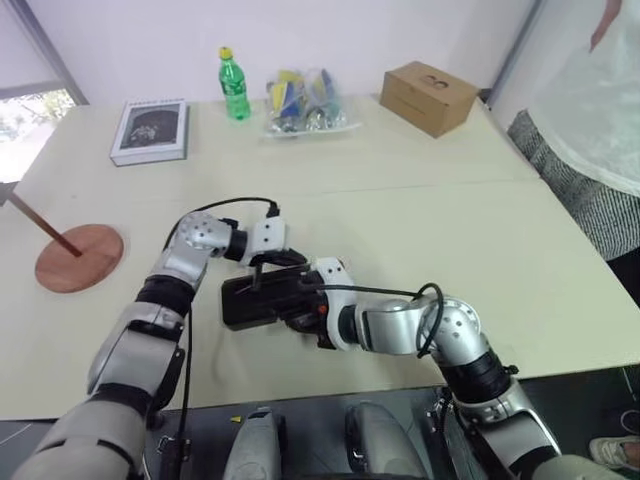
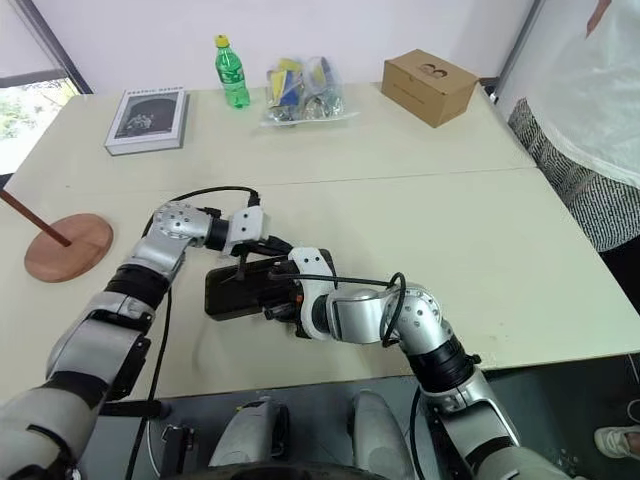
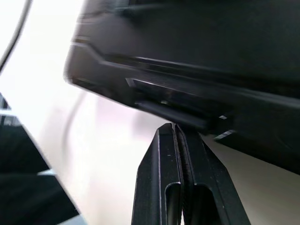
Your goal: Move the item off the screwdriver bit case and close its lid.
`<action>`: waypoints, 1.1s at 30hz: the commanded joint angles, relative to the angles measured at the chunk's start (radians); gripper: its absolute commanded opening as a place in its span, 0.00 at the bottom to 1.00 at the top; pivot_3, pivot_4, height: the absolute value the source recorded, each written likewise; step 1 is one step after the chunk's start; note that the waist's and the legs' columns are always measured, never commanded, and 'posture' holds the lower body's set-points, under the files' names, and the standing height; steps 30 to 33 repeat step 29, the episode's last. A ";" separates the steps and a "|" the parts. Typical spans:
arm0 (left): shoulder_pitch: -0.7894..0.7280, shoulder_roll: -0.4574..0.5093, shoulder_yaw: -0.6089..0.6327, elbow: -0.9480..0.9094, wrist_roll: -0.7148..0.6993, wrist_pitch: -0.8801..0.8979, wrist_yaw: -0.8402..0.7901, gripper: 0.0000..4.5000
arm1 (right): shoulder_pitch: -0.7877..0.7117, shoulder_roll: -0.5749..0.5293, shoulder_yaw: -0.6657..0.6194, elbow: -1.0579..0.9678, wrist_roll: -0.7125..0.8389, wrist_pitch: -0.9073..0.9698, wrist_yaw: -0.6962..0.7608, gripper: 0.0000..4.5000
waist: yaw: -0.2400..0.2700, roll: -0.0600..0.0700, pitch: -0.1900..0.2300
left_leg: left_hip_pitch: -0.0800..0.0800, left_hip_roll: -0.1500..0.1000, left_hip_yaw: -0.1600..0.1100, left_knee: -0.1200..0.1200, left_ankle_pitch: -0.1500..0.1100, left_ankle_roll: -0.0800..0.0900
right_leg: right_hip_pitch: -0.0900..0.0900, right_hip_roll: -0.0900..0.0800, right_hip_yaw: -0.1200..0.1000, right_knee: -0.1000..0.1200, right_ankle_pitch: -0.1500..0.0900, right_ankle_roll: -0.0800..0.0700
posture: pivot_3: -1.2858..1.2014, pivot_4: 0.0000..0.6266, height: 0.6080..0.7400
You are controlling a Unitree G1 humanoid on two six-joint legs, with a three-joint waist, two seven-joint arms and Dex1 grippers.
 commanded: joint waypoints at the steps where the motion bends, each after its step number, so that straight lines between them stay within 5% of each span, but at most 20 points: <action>1: -0.021 0.015 0.024 0.045 0.012 -0.003 0.066 0.00 | -0.046 -0.044 -0.056 -0.077 0.022 0.022 0.086 0.02 | 0.001 0.000 0.000 | 0.000 0.000 0.000 0.000 0.000 0.000 | 0.000 0.000 0.000 0.000 0.000 0.000 | 0.52 0.24 1.00; 7: 0.011 0.087 0.102 -0.083 -0.066 0.121 0.072 0.00 | -0.101 -0.201 -0.117 -0.177 -0.003 0.048 0.291 0.02 | -0.002 -0.001 0.001 | -0.003 0.000 0.000 0.000 0.000 0.001 | -0.003 0.001 0.000 0.000 0.000 0.000 | 0.52 0.24 1.00; 12: 0.139 0.180 0.195 -0.378 -0.160 0.344 0.098 0.00 | -0.123 -0.402 -0.181 -0.301 -0.120 0.004 0.569 0.02 | 0.000 0.000 0.001 | -0.013 0.002 -0.002 0.000 -0.001 0.001 | -0.012 0.001 0.000 -0.001 0.000 0.000 | 0.52 0.24 1.00; 22: 0.571 0.292 0.492 -1.191 -0.480 0.999 0.311 0.00 | 0.045 -0.838 -0.250 -0.284 -0.633 -0.392 1.161 0.02 | 0.004 -0.001 0.002 | -0.016 0.003 -0.001 0.001 -0.001 0.001 | -0.015 -0.001 0.000 -0.002 0.000 0.000 | 0.52 0.24 1.00; 27: 0.750 0.277 0.573 -1.384 -0.576 1.126 0.407 0.00 | 0.120 -0.862 -0.308 -0.226 -0.727 -0.508 1.294 0.02 | 0.004 -0.001 0.002 | -0.014 0.002 0.000 0.001 0.000 0.000 | -0.015 0.000 0.001 -0.001 0.000 0.000 | 0.52 0.24 1.00; 33: 0.777 0.281 0.582 -1.405 -0.593 1.131 0.425 0.00 | 0.122 -0.850 -0.313 -0.216 -0.751 -0.524 1.317 0.02 | 0.004 -0.001 0.002 | -0.013 0.001 0.000 0.001 0.000 0.000 | -0.013 0.001 0.001 -0.001 0.000 0.000 | 0.52 0.24 1.00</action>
